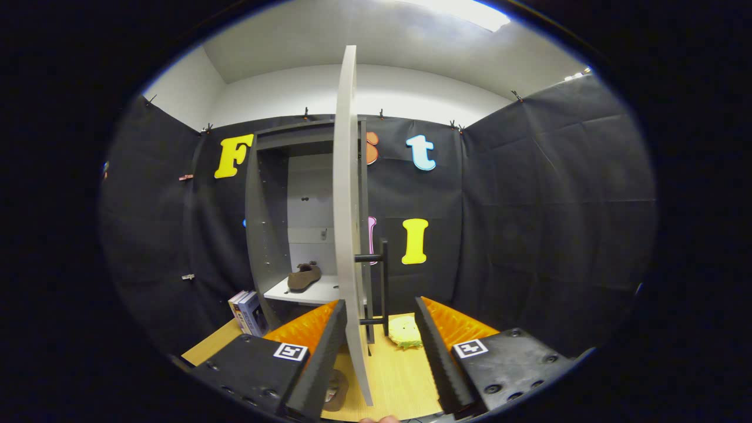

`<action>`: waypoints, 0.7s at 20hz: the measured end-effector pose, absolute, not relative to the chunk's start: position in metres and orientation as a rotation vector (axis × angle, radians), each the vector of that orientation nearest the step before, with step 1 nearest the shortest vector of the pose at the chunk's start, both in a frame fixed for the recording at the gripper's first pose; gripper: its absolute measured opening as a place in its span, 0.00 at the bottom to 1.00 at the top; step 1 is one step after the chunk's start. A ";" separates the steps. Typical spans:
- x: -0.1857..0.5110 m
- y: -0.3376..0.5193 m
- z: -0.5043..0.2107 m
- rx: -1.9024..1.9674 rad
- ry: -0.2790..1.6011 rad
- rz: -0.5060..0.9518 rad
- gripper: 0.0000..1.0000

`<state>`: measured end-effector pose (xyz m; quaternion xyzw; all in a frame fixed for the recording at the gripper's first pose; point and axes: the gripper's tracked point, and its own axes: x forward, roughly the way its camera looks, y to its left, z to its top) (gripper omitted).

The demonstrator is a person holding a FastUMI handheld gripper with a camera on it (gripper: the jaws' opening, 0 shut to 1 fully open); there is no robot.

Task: Open the shoe cabinet door, grab the shoes and put them into the shoe cabinet, then close the shoe cabinet door.

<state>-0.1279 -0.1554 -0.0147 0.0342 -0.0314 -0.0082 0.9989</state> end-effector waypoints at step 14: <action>-0.102 0.022 -0.189 0.092 0.382 0.284 0.99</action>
